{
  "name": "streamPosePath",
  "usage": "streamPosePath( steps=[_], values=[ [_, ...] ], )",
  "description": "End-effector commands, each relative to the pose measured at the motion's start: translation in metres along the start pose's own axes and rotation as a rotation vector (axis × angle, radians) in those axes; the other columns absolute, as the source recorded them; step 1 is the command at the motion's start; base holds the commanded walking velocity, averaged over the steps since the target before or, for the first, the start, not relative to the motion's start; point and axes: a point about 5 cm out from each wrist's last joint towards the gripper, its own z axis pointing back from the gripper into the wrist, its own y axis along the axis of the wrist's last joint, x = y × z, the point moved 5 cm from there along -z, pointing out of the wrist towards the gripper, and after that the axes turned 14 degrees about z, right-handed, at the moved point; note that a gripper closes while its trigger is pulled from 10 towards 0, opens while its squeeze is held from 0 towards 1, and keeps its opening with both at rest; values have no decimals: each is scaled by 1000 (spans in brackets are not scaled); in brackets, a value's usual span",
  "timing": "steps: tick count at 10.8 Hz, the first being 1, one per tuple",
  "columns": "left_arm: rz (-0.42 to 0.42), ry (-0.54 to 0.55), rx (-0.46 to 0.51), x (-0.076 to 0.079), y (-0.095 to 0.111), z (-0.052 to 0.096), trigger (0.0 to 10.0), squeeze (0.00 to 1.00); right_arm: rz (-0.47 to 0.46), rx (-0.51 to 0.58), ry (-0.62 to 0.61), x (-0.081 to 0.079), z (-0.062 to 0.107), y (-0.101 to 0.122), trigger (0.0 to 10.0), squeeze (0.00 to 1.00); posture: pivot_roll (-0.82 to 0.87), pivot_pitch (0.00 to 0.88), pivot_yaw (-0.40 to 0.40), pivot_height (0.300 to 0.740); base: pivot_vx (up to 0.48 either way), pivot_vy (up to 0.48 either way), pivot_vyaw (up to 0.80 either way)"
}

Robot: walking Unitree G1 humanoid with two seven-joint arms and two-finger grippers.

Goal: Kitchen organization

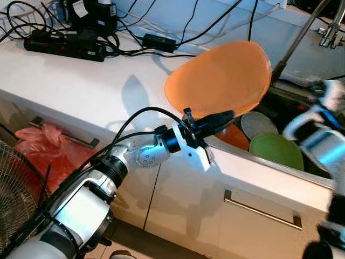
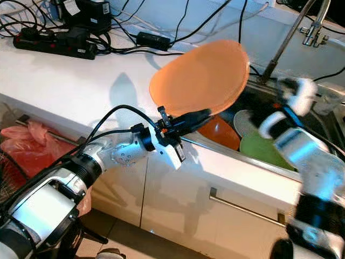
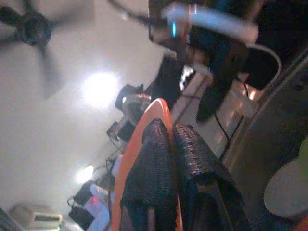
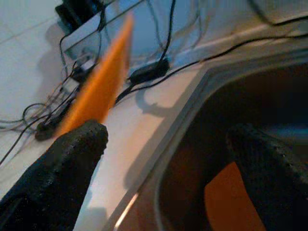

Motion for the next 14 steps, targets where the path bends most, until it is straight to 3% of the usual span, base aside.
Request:
streamPosePath(
  steps=[1,3,5,8,11,13,14],
  values=[
    [-21,20,10,-6,2,-6,0,0,10,58,-43,6,13,14,10000,0,171,0,-159,740,0,0,0],
    [-25,23,-1,-6,0,-4,0,0,15,97,-72,7,25,22,10000,0,168,0,-158,740,0,0,0],
    [-20,16,16,-3,2,-8,0,0,6,102,-65,1,25,24,10000,0,152,0,-152,740,0,0,0],
    [-16,17,41,0,7,-11,0,0,-79,54,-3,-15,6,7,10000,0,150,0,-156,740,0,0,0],
    [-11,5,81,6,14,-13,0,0,-99,7,39,-27,-12,-6,10000,0,150,0,-158,740,0,0,0],
    [-5,4,115,8,20,-15,0,0,-109,-8,85,-35,-20,-9,10000,0,149,0,-161,740,0,0,0],
    [4,-4,149,12,26,-13,0,0,-168,23,165,-43,-22,-6,10000,0,141,5,-160,740,0,0,0]
  ],
)
